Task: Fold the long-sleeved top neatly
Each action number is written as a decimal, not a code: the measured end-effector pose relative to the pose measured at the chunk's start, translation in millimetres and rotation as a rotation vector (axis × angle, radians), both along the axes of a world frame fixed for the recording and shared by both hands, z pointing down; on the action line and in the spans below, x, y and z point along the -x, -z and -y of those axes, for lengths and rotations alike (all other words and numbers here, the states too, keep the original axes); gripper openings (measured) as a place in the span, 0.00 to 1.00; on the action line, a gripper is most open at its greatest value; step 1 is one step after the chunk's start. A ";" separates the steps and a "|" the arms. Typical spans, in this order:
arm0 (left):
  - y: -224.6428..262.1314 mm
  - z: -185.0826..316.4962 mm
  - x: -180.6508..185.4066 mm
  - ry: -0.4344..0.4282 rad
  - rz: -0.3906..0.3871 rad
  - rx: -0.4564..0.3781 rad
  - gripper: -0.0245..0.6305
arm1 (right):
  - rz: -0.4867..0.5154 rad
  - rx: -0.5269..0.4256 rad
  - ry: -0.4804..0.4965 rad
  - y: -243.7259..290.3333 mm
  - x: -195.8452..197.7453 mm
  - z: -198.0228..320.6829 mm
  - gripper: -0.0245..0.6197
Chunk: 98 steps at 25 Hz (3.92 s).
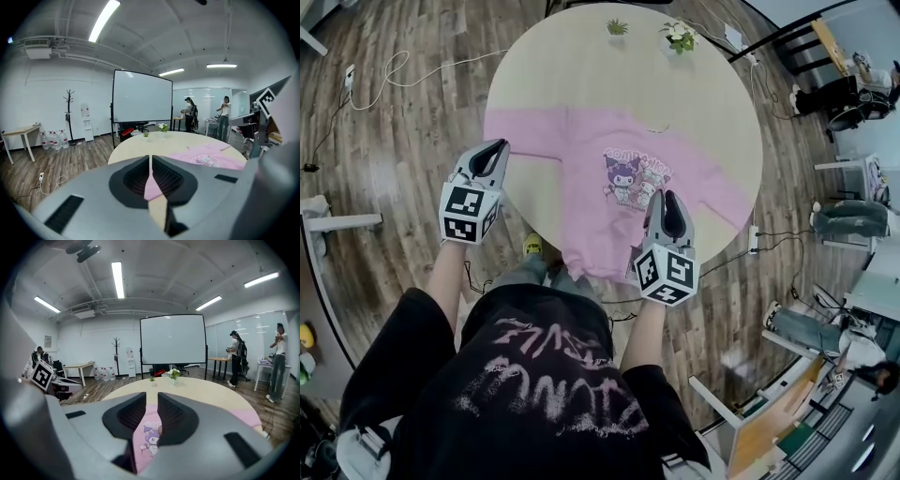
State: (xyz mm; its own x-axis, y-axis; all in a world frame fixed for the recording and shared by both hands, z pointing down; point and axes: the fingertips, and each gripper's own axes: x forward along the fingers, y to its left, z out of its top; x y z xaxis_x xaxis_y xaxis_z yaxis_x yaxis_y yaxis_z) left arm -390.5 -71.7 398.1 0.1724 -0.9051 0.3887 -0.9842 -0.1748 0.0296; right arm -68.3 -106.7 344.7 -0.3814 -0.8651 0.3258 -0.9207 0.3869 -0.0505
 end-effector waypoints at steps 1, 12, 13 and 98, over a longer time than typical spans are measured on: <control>0.1 -0.5 0.6 0.000 0.001 0.002 0.07 | 0.003 0.001 0.006 -0.2 1.6 0.5 0.17; -5.8 -14.5 18.1 0.078 0.003 0.037 0.28 | 0.008 0.024 0.090 -7.5 16.2 12.6 0.35; -8.0 -17.3 20.5 0.088 0.006 0.041 0.29 | 0.007 0.028 0.099 -9.1 17.7 12.7 0.36; -23.1 48.3 73.2 0.239 0.317 0.017 0.11 | 0.076 0.167 0.068 -90.9 -42.1 45.8 0.39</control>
